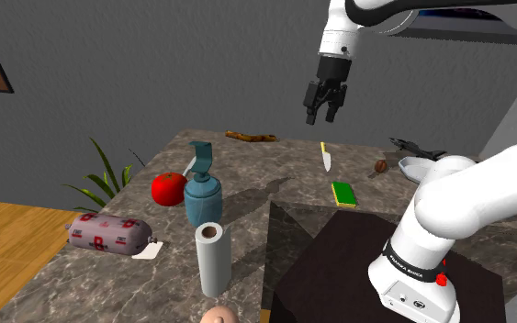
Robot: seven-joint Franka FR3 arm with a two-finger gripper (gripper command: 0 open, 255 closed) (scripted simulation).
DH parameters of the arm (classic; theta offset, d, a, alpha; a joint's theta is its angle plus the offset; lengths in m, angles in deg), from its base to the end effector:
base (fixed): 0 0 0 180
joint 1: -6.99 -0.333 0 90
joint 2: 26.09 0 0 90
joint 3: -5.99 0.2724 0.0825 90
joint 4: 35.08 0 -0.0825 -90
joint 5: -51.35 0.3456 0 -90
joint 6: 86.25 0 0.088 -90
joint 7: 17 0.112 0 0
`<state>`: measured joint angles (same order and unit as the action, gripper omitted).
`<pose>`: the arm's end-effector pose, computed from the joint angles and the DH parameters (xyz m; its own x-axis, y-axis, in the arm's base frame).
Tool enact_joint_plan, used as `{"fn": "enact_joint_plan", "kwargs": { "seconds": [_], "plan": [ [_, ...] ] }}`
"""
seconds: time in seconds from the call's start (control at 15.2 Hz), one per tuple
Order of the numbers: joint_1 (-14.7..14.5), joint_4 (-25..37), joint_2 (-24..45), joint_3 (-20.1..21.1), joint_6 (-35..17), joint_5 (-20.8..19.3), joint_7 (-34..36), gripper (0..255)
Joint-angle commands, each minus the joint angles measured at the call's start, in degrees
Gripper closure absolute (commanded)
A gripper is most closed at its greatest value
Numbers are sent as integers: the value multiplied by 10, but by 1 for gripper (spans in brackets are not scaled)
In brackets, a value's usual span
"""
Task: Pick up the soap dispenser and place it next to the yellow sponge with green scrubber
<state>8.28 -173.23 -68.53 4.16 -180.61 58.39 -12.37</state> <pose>0.3147 -0.0058 0.5243 0.9903 -0.1344 -0.0361 -0.1382 -0.9803 -0.1409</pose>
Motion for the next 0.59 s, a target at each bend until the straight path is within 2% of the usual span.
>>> {"fn": "enact_joint_plan", "kwargs": {
  "seconds": [0.0, 0.53],
  "plan": [
    [0, 0, 0, 0, 0, 0, 0, 0],
    [-13, 95, 159, 80, -59, 29, 120, 0]
  ]
}}
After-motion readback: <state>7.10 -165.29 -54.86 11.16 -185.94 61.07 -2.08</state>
